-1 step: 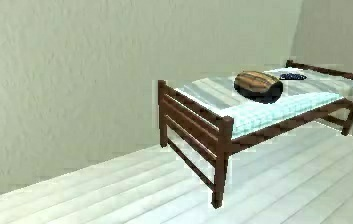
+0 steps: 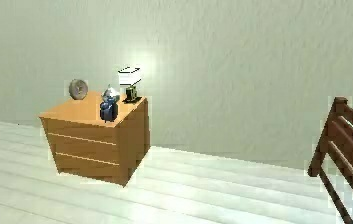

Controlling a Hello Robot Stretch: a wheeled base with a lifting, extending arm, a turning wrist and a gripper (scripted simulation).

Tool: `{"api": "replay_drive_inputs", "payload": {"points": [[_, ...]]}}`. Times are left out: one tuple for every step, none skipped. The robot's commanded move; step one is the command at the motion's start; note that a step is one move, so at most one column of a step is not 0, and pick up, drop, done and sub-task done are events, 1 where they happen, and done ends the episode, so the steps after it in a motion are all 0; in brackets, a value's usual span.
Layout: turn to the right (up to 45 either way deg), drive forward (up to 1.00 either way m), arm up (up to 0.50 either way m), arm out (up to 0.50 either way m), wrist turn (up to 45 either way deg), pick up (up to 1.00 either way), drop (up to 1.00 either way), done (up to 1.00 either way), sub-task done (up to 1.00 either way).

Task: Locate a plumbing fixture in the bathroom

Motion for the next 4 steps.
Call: {"api": "replay_drive_inputs", "payload": {"points": [[-45.0, 0.0, 0.0, 0.0, 0.0, 0.0, 0.0, 0.0, 0.0], [-3.0, 0.0, 0.0, 0.0, 0.0, 0.0, 0.0, 0.0, 0.0], [0.0, 0.7, 0.0, 0.0, 0.0, 0.0, 0.0, 0.0, 0.0], [-15.0, 0.0, 0.0, 0.0, 0.0, 0.0, 0.0, 0.0, 0.0]]}}
